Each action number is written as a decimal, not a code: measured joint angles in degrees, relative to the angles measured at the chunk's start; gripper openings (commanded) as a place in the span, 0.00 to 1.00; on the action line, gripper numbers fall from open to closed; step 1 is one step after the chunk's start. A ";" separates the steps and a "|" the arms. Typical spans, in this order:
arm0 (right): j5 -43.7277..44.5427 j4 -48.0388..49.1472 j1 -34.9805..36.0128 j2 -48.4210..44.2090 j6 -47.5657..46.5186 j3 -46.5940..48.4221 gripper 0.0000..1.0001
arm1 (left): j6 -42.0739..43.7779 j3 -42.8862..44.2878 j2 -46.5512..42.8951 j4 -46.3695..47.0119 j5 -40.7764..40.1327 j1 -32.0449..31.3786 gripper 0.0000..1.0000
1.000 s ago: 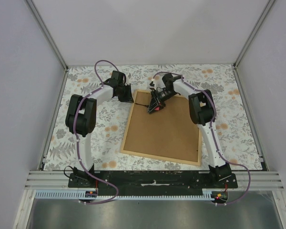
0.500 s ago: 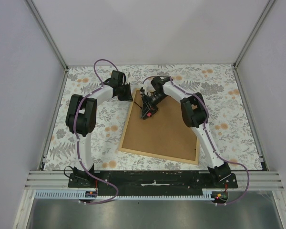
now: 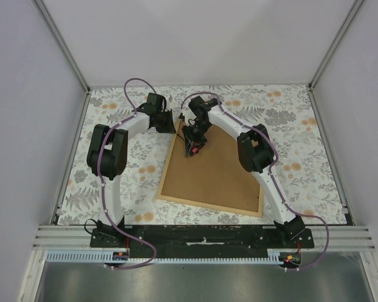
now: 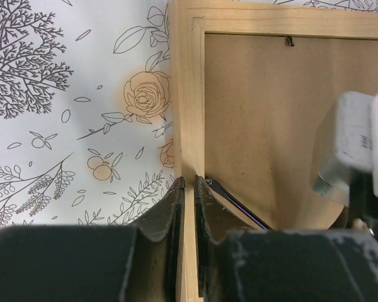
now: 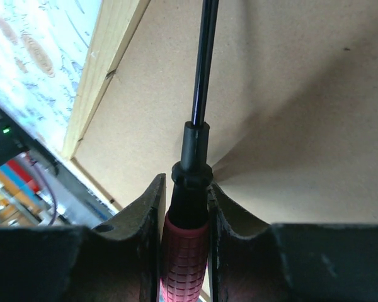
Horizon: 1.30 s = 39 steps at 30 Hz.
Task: Take the photo out of the frame
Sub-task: Release the photo frame item from the photo frame, then adjust the photo frame item on the photo frame.
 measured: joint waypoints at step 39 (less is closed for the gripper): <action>-2.95 17.33 -10.54 -23.41 -12.92 -39.36 0.00 | 6.05 7.74 3.34 -9.27 -12.00 -5.18 0.46</action>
